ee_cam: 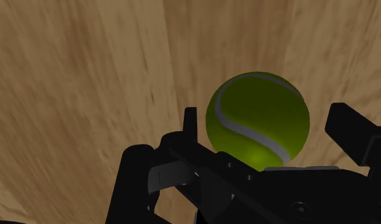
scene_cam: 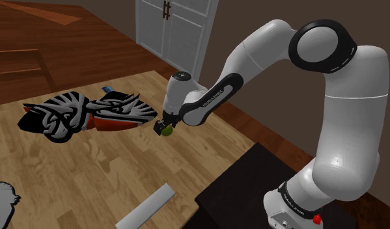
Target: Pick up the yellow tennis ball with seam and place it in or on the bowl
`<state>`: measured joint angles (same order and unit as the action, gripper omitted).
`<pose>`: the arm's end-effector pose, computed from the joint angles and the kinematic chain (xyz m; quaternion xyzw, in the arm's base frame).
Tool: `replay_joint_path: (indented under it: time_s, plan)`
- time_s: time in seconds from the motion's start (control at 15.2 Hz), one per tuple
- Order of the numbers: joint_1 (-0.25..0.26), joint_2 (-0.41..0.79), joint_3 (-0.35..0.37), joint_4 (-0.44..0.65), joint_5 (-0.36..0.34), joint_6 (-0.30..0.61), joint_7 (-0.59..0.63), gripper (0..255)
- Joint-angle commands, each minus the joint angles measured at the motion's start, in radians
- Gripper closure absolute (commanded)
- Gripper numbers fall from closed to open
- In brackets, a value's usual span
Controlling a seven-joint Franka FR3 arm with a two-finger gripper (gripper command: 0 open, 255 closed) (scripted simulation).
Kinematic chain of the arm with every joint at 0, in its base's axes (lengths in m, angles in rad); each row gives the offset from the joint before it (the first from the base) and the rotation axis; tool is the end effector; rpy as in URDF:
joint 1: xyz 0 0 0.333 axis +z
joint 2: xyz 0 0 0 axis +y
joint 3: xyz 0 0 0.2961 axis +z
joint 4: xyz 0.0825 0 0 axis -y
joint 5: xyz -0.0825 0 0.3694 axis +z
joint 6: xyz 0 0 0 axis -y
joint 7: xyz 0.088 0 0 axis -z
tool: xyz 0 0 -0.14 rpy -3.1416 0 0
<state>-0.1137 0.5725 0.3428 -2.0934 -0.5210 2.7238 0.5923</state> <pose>0.5535 0.1495 0.1314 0.9975 0.0212 0.0670 0.0005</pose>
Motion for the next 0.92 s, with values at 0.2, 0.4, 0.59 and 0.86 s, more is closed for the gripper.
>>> replay_joint_path:
  time_s: [0.2,0.4,0.59,0.86]
  plan:
    - [0.000,0.000,0.000,0.000,0.000,0.000,0.000,255]
    - [0.000,0.000,0.000,0.000,0.000,0.000,0.000,255]
    - [0.000,0.000,0.000,0.000,0.000,0.000,0.000,255]
    - [-0.019,-0.035,0.024,-0.010,0.024,-0.026,-0.019,255]
